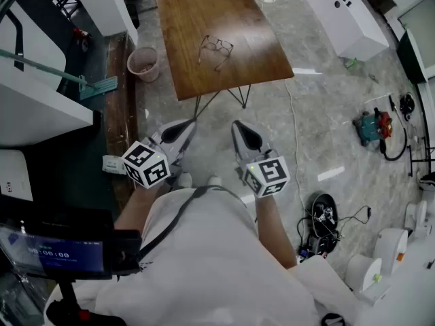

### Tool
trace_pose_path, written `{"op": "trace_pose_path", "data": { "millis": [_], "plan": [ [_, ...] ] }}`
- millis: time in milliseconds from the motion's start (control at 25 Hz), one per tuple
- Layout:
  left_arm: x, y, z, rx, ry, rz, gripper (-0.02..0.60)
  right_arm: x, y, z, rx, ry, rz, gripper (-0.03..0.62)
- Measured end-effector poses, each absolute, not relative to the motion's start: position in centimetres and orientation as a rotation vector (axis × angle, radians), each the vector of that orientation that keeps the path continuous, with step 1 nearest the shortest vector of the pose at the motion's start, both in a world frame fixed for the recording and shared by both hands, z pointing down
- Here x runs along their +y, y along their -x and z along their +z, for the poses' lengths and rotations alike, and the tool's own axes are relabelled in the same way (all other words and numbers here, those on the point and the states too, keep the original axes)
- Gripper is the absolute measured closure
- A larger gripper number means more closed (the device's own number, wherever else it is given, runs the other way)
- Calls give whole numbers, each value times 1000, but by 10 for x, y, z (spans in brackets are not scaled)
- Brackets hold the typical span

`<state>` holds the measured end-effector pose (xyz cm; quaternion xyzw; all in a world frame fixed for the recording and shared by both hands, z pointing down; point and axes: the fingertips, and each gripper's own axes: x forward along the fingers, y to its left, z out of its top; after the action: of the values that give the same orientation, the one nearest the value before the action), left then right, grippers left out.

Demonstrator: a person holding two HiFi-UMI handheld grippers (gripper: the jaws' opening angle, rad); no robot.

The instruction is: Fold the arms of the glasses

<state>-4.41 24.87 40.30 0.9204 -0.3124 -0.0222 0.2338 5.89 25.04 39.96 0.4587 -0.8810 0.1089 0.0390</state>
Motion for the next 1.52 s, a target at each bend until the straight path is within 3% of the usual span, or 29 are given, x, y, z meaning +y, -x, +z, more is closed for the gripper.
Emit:
{"op": "trace_pose_path", "data": {
  "millis": [1520],
  "plan": [
    [219, 130, 422, -797, -2514, -60, 578, 225, -11, 412, -2629, -1528, 414, 585]
  ]
}}
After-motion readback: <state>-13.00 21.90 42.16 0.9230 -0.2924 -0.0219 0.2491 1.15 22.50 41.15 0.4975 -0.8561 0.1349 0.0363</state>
